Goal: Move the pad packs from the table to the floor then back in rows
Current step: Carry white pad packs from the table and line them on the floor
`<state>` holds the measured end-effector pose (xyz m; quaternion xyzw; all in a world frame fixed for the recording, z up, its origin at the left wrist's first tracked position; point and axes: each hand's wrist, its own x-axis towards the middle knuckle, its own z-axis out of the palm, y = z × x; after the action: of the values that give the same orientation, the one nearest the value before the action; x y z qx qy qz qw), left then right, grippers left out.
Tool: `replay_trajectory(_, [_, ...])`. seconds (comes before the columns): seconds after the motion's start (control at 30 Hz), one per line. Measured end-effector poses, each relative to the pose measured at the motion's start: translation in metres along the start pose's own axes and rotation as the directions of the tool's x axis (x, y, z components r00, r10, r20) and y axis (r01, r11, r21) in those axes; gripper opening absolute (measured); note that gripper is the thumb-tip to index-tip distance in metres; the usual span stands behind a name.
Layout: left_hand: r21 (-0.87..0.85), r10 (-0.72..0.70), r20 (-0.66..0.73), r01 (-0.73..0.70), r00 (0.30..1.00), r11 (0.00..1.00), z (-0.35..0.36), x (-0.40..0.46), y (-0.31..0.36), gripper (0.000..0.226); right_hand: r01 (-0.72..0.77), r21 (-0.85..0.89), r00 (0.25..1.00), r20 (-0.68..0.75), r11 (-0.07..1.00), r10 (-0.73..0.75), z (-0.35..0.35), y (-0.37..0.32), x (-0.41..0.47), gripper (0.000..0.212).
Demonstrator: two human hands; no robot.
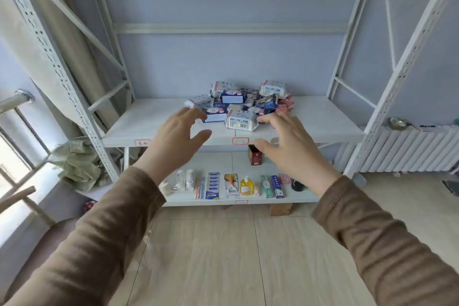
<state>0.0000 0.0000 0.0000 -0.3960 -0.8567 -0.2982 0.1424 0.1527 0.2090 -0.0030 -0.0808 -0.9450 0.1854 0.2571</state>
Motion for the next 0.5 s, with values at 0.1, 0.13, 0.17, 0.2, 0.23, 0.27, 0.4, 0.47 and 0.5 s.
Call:
replay_trajectory(0.1, [0.024, -0.034, 0.071, 0.033, 0.997, 0.999, 0.024, -0.001, -0.016, 0.033, -0.069, -0.038, 0.997, 0.041, 0.997, 0.071, 0.020, 0.014, -0.001, 0.045])
replay_trajectory(0.13, [0.026, -0.053, 0.118, 0.051, 0.992, 0.998, 0.034, -0.003, -0.021, 0.034, -0.091, -0.043, 0.993, 0.067, 0.995, 0.094, 0.027, 0.021, -0.003, 0.045])
replay_trajectory(0.17, [0.023, -0.060, 0.139, 0.058, 0.988, 0.998, 0.044, -0.001, -0.027, 0.035, -0.111, -0.040, 0.991, 0.074, 0.993, 0.114, 0.034, 0.030, -0.002, 0.045])
replay_trajectory(0.2, [0.026, -0.070, 0.164, 0.066, 0.984, 0.997, 0.054, 0.000, -0.031, 0.036, -0.131, -0.039, 0.988, 0.082, 0.991, 0.133, 0.040, 0.038, 0.001, 0.045])
replay_trajectory(0.23, [0.027, -0.077, 0.178, 0.073, 0.981, 0.997, 0.063, 0.004, -0.036, 0.036, -0.149, -0.031, 0.985, 0.081, 0.988, 0.151, 0.045, 0.047, 0.004, 0.045])
replay_trajectory(0.27, [0.032, -0.082, 0.191, 0.078, 0.978, 0.996, 0.071, 0.010, -0.040, 0.037, -0.157, -0.033, 0.984, 0.081, 0.987, 0.159, 0.049, 0.056, 0.009, 0.044])
replay_trajectory(0.4, [0.037, -0.108, 0.236, 0.103, 0.966, 0.994, 0.112, 0.042, -0.058, 0.038, -0.193, -0.007, 0.975, 0.110, 0.981, 0.192, 0.072, 0.099, 0.036, 0.040])
replay_trajectory(0.47, [0.052, -0.132, 0.256, 0.123, 0.958, 0.991, 0.133, 0.063, -0.065, 0.038, -0.194, -0.005, 0.974, 0.120, 0.981, 0.193, 0.082, 0.123, 0.054, 0.038])
replay_trajectory(0.5, [0.061, -0.141, 0.265, 0.129, 0.954, 0.990, 0.142, 0.075, -0.069, 0.038, -0.194, 0.002, 0.974, 0.122, 0.981, 0.193, 0.086, 0.135, 0.063, 0.038])
